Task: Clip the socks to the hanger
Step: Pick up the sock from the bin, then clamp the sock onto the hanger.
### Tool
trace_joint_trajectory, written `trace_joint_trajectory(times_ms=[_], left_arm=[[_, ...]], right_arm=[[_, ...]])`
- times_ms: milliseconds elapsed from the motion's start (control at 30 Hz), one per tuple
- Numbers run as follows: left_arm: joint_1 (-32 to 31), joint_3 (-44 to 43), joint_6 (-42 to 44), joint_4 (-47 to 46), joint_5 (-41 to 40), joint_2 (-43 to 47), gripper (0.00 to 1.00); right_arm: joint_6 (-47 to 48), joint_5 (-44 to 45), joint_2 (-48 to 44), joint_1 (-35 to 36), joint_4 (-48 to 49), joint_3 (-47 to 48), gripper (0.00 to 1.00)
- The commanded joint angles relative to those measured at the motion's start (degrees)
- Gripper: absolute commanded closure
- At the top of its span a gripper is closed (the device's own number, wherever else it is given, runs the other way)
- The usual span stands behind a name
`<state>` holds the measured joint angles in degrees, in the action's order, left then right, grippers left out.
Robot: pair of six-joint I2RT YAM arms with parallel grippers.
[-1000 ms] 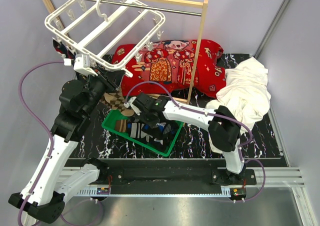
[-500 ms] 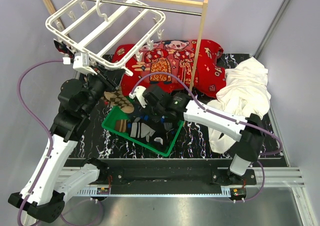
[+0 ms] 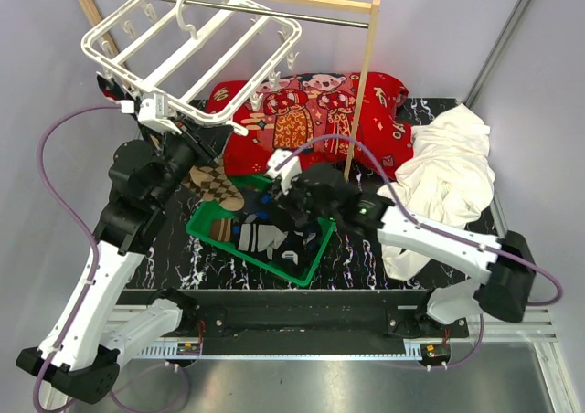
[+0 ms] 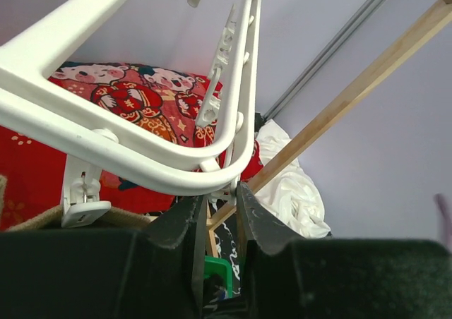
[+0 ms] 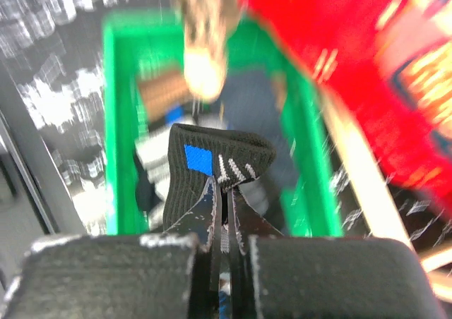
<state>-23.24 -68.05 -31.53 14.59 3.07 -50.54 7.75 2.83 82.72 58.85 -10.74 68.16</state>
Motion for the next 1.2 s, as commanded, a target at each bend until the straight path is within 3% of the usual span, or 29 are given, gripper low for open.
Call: trace_joint_trajectory(times_ms=[0, 267, 767, 1167], left_arm=[[0.04, -3.40, 1.03, -0.62, 4.40, -1.48, 1.00], [0.04, -4.98, 2.00, 0.44, 6.42, -2.28, 1.00], [0.04, -7.71, 3.23, 2.02, 3.52, -2.19, 1.00], [-0.05, -8.33, 3.49, 2.28, 3.17, -2.28, 1.00]], right_arm=[[1.74, -8.24, -7.48, -3.47, 22.94, -3.64, 1.00], [1.74, -23.38, -5.73, -9.98, 30.60, -0.84, 1.00], [16.24, -36.30, 0.43, -18.50, 30.43, 7.51, 1.00], [24.15, -42.73, 2.62, -19.30, 27.62, 13.49, 1.00]])
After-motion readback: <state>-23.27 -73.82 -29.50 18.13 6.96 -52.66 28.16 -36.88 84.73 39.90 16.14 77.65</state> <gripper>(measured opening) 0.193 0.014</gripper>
